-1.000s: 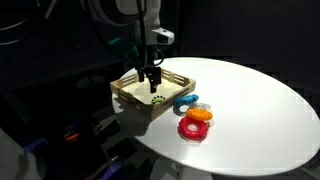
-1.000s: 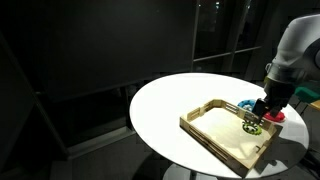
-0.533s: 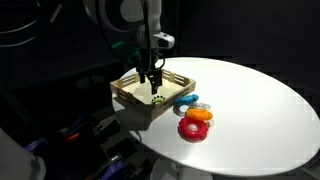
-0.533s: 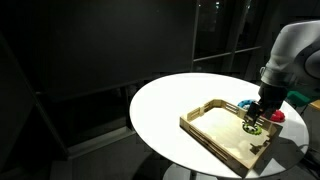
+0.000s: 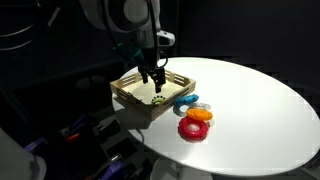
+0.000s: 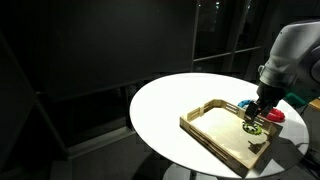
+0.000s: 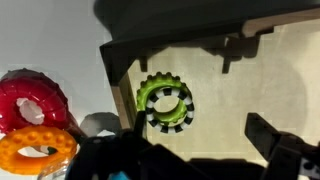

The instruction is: Remove the striped black and white ring from the crate and put it on the table

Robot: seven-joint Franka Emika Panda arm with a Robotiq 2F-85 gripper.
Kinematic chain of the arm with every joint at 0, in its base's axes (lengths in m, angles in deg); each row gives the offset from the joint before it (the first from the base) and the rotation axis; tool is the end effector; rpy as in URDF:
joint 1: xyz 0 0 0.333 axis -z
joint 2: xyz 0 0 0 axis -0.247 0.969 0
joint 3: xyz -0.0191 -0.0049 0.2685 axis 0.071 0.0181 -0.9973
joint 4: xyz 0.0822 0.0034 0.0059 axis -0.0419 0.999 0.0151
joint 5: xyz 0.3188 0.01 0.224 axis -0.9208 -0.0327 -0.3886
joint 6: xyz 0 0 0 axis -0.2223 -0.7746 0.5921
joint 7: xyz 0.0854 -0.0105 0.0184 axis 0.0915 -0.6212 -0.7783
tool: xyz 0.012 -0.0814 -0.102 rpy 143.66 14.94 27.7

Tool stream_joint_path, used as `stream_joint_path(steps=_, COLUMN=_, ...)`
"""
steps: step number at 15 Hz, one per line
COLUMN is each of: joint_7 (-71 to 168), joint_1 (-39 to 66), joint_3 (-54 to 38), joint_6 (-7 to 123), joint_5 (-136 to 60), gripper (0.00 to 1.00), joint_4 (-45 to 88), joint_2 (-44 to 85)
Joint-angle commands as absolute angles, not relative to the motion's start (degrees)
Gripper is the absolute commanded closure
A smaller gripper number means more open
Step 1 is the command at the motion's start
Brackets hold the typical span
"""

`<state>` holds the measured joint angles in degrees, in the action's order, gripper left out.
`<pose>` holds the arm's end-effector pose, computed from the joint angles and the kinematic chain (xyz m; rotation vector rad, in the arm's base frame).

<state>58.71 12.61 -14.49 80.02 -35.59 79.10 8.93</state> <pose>0.4289 0.0350 0.1545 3.1063 -0.1607 0.0403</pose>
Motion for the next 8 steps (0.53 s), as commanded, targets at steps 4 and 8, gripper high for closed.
stream_joint_path(steps=4, joint_7=60.1, joint_1=10.8, joint_3=-13.6, joint_6=84.6, joint_5=-35.2, gripper=0.0, joint_4=78.5, joint_2=12.5)
stream_joint_path(steps=8, joint_7=59.8, joint_1=10.1, joint_3=-13.0, joint_6=86.2, joint_5=-35.4, gripper=0.0, joint_4=77.9, joint_2=15.2)
